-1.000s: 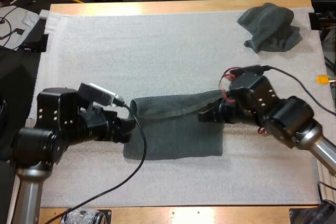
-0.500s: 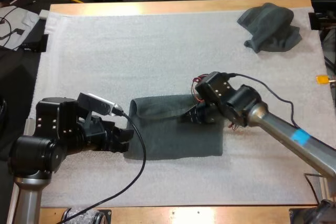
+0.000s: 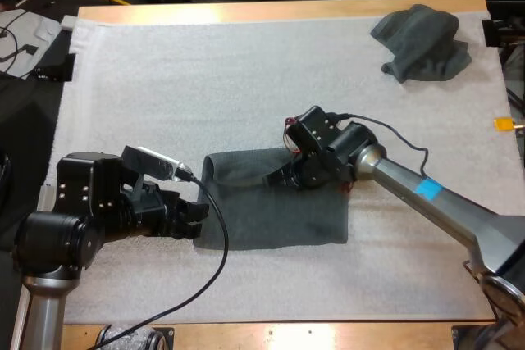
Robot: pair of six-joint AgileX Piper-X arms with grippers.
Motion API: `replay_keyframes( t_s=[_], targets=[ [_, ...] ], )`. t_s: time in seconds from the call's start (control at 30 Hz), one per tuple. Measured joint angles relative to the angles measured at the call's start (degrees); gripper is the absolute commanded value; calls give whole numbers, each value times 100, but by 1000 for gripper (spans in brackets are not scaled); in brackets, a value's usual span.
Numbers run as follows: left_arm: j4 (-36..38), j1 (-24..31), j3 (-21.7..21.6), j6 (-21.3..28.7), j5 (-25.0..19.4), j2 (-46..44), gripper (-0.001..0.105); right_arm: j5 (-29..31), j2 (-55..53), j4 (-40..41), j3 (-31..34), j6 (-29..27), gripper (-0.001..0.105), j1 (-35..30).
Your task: Pick towel from pile, fold and stack
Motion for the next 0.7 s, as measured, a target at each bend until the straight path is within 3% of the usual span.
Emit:
replay_keyframes(
  t_s=[0.57,0.7],
  targets=[
    [54,0,0,0,0,0,56,-95,1055,-434,-327,95,0,0],
    [66,0,0,0,0,0,56,141,1264,-655,-477,237,0,0]
  ],
)
